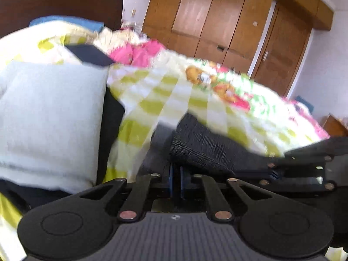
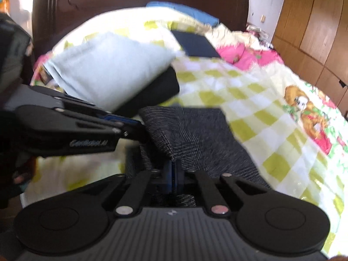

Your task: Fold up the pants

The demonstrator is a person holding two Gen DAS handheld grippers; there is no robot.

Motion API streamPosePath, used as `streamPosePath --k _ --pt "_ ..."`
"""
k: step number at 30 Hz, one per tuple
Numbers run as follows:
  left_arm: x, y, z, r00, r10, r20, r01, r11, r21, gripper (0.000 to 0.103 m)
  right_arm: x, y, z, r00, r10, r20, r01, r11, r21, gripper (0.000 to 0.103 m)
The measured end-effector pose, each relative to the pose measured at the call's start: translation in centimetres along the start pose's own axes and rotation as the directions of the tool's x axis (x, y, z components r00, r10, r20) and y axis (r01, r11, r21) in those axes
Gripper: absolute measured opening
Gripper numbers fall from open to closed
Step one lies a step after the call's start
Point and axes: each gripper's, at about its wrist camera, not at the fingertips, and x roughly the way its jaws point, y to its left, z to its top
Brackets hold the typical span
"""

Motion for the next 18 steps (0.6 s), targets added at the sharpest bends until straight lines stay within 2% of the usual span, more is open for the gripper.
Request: streamPosePath --k 3,6,7,9,10,12,13,16,18 --pt "-1.6 0.7 0.8 0.996 0.039 0.074 -0.038 0.999 -0.01 0.016 -2.1 1.1 0.1 0.998 0.021 0.056 -0.019 0.999 -0.036 0.0" --pt "-0.7 2.0 0.3 0.996 0.081 0.031 -0.08 0.996 -0.042 0.016 0.6 2.2 -0.2 0.999 0.033 0.001 -0.033 0.997 -0.069 0.001" --pt "-0.6 2.3 0.0 0.997 0.075 0.018 -0.074 0.996 -0.052 0.016 1.6 2.3 -0.4 0.999 0.039 -0.032 -0.041 0.997 -0.07 0.002" --pt "-1.3 2.6 -0.5 0.999 0.042 0.009 -0.041 0.998 -0.054 0.016 2.0 2.8 -0.5 0.998 0.048 -0.034 -0.05 0.996 -0.076 0.004" --pt "-1.8 2.5 -0.7 0.998 0.056 0.016 -0.056 0.998 -0.036 0.016 1.9 3.2 -0.6 0.998 0.047 -0.033 -0.05 0.994 -0.1 0.009" --pt "-2.1 2.1 -1.1 0.998 0.069 0.01 -0.069 0.998 0.004 0.017 1.9 3.9 -0.6 0.999 0.051 -0.017 -0.053 0.988 -0.142 0.026" --pt "-2.0 2.1 -1.2 0.998 0.063 -0.001 -0.063 0.998 0.015 0.018 2.1 4.3 -0.8 0.999 0.042 -0.01 -0.043 0.986 -0.162 0.037" --pt "-1.7 1.9 -1.8 0.999 0.041 -0.03 -0.04 0.998 0.038 0.02 3.3 5.1 -0.9 1.0 -0.027 0.016 0.03 0.977 -0.213 0.039" --pt "-1.8 1.8 -2.3 0.998 0.039 -0.042 -0.037 0.998 0.055 0.021 4.5 5.0 -0.6 0.999 -0.04 0.005 0.04 0.979 -0.199 0.039"
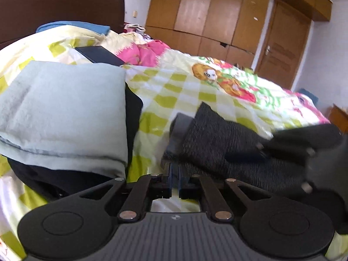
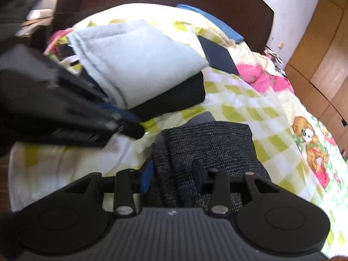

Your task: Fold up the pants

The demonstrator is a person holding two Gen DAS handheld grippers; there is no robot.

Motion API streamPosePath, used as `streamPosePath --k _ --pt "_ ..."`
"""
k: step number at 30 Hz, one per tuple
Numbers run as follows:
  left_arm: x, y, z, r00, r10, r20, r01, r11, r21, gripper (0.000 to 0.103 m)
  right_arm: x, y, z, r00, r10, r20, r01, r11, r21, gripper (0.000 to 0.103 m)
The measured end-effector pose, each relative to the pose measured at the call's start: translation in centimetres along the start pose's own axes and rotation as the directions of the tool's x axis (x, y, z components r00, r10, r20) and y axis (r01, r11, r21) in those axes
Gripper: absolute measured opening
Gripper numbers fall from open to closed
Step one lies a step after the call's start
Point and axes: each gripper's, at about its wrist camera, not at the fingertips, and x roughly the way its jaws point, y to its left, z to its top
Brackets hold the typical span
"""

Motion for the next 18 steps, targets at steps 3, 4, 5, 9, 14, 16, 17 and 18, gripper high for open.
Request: streamPosePath --k 3,4,5,9,14,16,17,18 --pt "-0.1 0.3 -0.5 1.0 -0.008 -0.009 0.008 1.0 -0.018 0.023 1.4 -0.2 0.5 1.0 -0.024 0.0 0.024 1.0 0.004 0.036" --pt "-0.3 0.4 -0.6 1.0 -0.012 -0.008 0.011 1.0 -0.026 0.023 1.7 -0.5 0.6 1.0 -0.013 0.001 0.013 1.0 0.026 0.028" --pt "-0.4 0.6 -0.8 1.0 -0.013 -0.008 0.012 0.999 -0.031 0.024 1.9 -0.6 0.6 1.0 -0.017 -0.001 0.017 0.999 0.031 0.02" --pt "-0.5 0.8 -1.3 1.0 -0.014 -0.02 0.013 1.0 -0.027 0.025 2.4 -1.3 0.5 0.999 -0.046 -0.022 0.047 0.998 0.033 0.004" --pt "-0.6 1.1 -1.5 1.0 -0.013 -0.015 0.012 0.999 -0.039 0.025 -0.5 -1.6 1.4 1.0 0.003 0.018 -0.004 0.997 0.071 0.002" --pt "-0.8 1.2 -1.5 1.0 -0.014 -0.007 0.013 0.999 -0.044 0.025 -2.1 -1.5 1.8 0.999 0.018 0.047 -0.022 0.996 0.082 0.002" --pt "-0.8 1.3 -1.5 1.0 -0.014 -0.004 0.013 0.999 -0.045 0.025 -2.5 -1.4 1.8 0.998 0.038 0.051 -0.043 0.995 0.091 0.0" --pt "-0.8 1.3 -1.4 1.0 -0.013 -0.002 0.013 0.999 -0.048 0.025 -2.7 -1.4 1.9 0.995 0.079 0.054 -0.085 0.99 0.109 0.0"
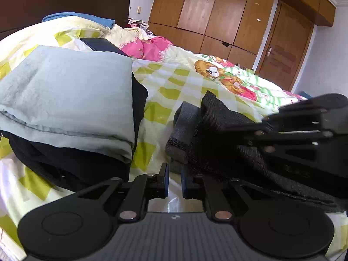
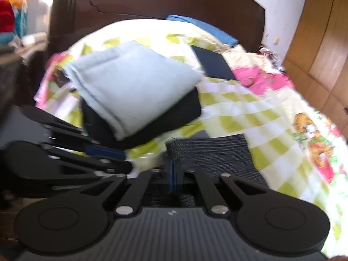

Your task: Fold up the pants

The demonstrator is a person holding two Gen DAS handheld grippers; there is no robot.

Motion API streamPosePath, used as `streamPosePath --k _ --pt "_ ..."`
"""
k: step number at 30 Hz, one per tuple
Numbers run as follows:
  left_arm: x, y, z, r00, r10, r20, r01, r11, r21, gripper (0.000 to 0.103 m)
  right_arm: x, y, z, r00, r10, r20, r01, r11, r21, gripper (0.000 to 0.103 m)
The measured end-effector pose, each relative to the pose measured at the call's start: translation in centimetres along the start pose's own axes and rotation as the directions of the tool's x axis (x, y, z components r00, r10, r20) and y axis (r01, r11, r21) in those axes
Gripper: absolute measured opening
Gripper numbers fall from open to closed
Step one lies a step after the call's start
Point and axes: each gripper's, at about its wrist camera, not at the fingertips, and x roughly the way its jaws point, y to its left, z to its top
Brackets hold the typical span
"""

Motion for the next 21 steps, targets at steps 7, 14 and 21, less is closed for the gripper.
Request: streamPosePath --k 7,14,21 --pt "-0.1 0.0 0.1 1.0 0.011 0.005 -0.011 1.0 0.006 0.025 1.2 2.3 -1.4 0.997 -0.082 0.007 0.082 0.99 -0.119 0.002" --pt "1.2 -1.3 2.0 0.999 -0.034 0.02 0.033 0.997 0.075 0.045 2.8 2.2 -3.4 0.981 -0.184 -0.054 0.169 0.964 -0.207 0.03" --pt "5.0 -2.6 3.0 0.996 -0.058 -0.066 0.07 0.98 0.187 0.037 2.8 0.3 -4.3 0.982 -0.173 -0.079 0.163 0.979 -0.125 0.014"
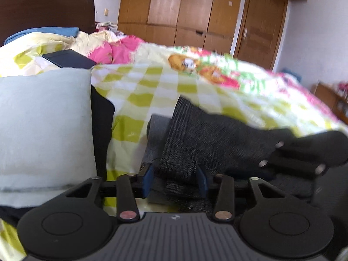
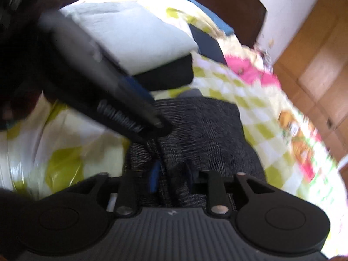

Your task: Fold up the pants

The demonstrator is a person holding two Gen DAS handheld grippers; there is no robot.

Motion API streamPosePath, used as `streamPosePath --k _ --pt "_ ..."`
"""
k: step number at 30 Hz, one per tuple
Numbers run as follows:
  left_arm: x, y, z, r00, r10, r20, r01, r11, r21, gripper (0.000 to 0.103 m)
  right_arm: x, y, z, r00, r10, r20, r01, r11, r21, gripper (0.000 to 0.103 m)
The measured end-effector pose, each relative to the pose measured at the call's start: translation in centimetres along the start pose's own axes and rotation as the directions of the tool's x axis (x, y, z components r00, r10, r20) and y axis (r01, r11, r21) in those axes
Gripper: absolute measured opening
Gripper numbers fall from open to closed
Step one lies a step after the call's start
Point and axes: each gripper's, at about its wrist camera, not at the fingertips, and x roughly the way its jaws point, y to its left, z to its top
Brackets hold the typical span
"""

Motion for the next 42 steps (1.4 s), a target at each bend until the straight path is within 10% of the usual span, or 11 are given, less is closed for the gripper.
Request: streamPosePath --k 8,16,18,24,28,31,36,40,42 --pt "-4.0 1.0 1.5 0.994 -0.093 0.055 0.096 0.994 -0.046 0.026 -4.5 -2.0 1.5 0.995 0.081 0.049 -0.085 0.993 0.084 0.007" --pt "-0.5 1.1 -1.1 0.998 0.032 -0.054 -0.033 0.999 -0.017 0.033 -0.6 0.9 0.7 0.992 0.125 -0.011 -0.124 0.988 0.088 0.014" --pt "-1.6 0.6 -0.5 0.997 0.078 -0.029 -0.077 0.997 0.018 0.038 -2.7 -0.1 0.5 0.987 0.161 0.029 -0.163 0.979 0.122 0.029" --pt "-4.1 -1.6 1.4 0.99 0.122 0.066 -0.126 0.99 0.063 0.037 -9.9 -7.1 -5.8 1.0 -0.014 -0.021 0.021 0.927 0.374 0.045" --pt "-3.5 -6.8 2.4 0.996 0.003 0.094 -0.016 0.99 0.138 0.037 -13.3 -13.3 -13.5 0.966 -0.177 -0.188 0.255 0.772 0.582 0.047" --pt "-1.4 -11.1 2.0 0.994 -0.094 0.051 0.082 0.978 0.193 0.037 -14.0 -17.9 -20.2 0.963 -0.13 -0.238 0.27 0.55 0.79 0.048" --pt "1.6 -17.1 1.0 0.983 -0.179 -0.051 0.186 0.944 0.273 0.037 -12.1 -22.2 -29.7 0.999 0.033 -0.005 -0.001 0.163 0.987 0.049" --pt "3.3 -19.3 1.2 0.975 -0.193 -0.108 0.216 0.932 0.289 0.037 -10.8 -23.8 -32.7 0.967 0.11 0.228 -0.231 0.009 0.973 0.049" --pt "3.5 -19.8 1.3 0.975 -0.192 -0.113 0.217 0.93 0.297 0.037 -10.9 -24.3 -32.9 0.943 0.142 0.302 -0.308 0.019 0.951 0.049"
